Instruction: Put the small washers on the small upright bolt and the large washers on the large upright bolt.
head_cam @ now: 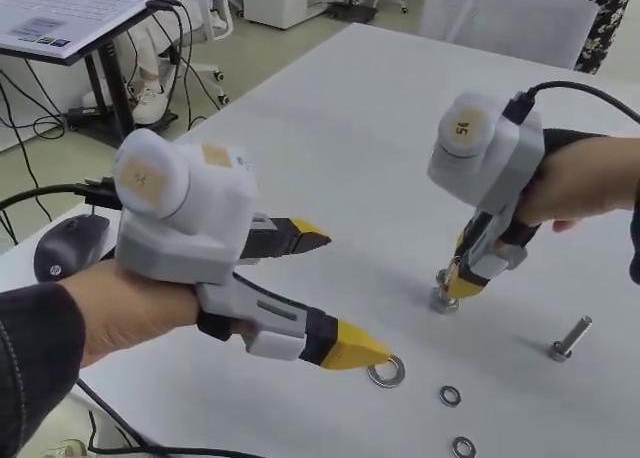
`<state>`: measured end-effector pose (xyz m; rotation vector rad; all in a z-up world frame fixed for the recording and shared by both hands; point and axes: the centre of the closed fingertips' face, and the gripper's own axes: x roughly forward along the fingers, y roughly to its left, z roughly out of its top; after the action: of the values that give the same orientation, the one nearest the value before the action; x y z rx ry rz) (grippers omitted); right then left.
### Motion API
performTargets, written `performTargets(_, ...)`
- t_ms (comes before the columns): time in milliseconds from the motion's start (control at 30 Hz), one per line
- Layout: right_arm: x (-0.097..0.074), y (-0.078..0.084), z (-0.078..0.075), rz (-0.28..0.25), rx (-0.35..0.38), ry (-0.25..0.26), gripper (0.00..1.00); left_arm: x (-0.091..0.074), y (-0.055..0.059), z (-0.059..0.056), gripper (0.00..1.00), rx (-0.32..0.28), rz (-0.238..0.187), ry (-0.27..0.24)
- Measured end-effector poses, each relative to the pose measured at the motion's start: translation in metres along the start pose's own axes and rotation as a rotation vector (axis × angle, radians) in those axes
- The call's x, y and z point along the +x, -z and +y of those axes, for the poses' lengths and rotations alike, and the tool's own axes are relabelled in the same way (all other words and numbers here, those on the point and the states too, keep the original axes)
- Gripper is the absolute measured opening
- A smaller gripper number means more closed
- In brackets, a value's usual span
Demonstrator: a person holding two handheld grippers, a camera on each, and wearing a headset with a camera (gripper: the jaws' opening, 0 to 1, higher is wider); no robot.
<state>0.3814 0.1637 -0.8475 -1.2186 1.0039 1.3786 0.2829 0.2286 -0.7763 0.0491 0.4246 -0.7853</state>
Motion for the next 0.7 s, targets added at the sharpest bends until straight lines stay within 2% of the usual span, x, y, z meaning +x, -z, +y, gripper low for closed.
performTargets(267, 0.011, 0.001, 0.002, 0.013, 0.004, -0.005, 0.23, -0.001, 0.003, 0.001, 0.81, -0.002, 0.005, -0.006)
performTargets(367, 0.018, 0.002, -0.002, 0.016, 0.006, -0.008, 0.23, -0.001, 0.003, 0.002, 0.81, -0.005, 0.003, -0.008)
performTargets(700, 0.017, 0.002, 0.002, 0.022, 0.006, -0.011, 0.24, -0.002, 0.003, 0.004, 0.81, -0.009, 0.000, -0.012)
